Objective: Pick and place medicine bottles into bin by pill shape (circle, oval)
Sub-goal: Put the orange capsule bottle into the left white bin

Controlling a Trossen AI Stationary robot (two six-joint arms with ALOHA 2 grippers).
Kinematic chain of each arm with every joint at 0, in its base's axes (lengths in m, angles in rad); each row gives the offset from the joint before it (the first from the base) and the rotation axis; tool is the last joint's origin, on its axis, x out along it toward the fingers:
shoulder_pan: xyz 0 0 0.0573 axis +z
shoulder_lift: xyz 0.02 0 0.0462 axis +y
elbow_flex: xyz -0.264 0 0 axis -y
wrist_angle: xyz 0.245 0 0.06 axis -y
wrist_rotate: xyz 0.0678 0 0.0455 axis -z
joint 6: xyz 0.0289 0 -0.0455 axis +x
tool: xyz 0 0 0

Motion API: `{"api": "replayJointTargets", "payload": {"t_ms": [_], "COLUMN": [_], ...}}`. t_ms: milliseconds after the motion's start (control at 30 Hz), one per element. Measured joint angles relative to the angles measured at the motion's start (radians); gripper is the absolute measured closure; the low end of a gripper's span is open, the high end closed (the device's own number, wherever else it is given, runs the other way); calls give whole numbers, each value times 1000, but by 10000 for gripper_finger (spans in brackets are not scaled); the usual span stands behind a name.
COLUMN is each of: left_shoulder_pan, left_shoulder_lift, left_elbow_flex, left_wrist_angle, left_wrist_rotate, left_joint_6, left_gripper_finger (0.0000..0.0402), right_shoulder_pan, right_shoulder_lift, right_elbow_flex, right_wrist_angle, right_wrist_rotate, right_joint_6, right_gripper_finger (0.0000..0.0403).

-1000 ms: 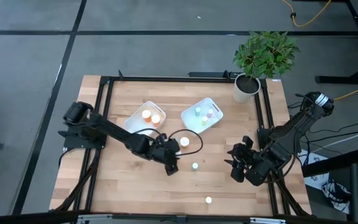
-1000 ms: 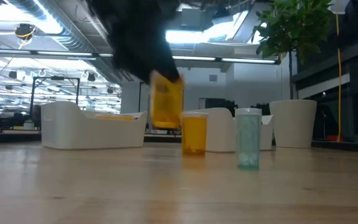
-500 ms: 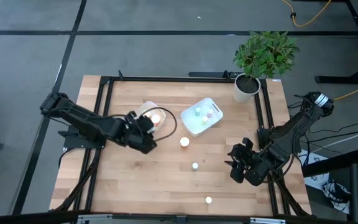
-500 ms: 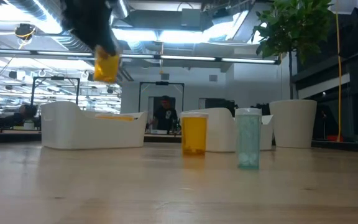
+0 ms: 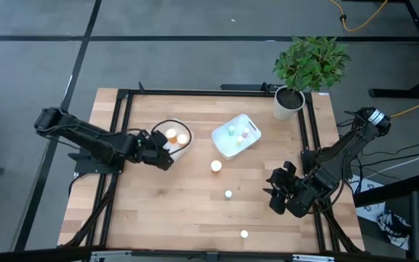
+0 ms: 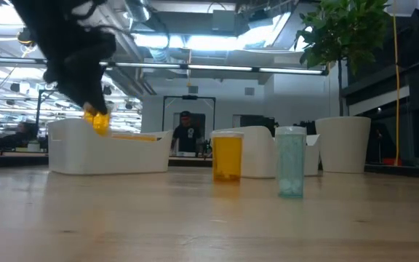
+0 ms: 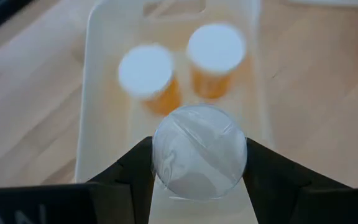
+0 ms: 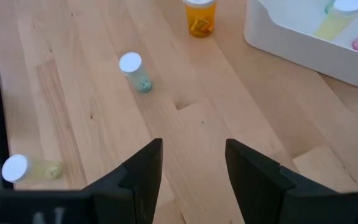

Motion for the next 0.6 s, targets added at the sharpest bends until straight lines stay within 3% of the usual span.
{"api": "replayJointTargets", "payload": {"t_ms": [267, 600], "left_shoulder_pan": [62, 120], "left_shoulder_lift": [-30, -28], "left_elbow_flex": [-124, -152], "left_wrist_angle": [113, 198], "left_wrist_rotate": [35, 75], "left_joint_6": [-5, 89], "left_gripper_finger": [215, 214], "right_shoulder_pan": [0, 0], "right_shoulder_lift": [0, 0], "right_elbow_flex": [0, 0], "right_wrist_angle": [2, 1], "right_wrist_rotate": [0, 0], "right_joint_6": [0, -3], "right_gripper_finger": [226, 226]}}
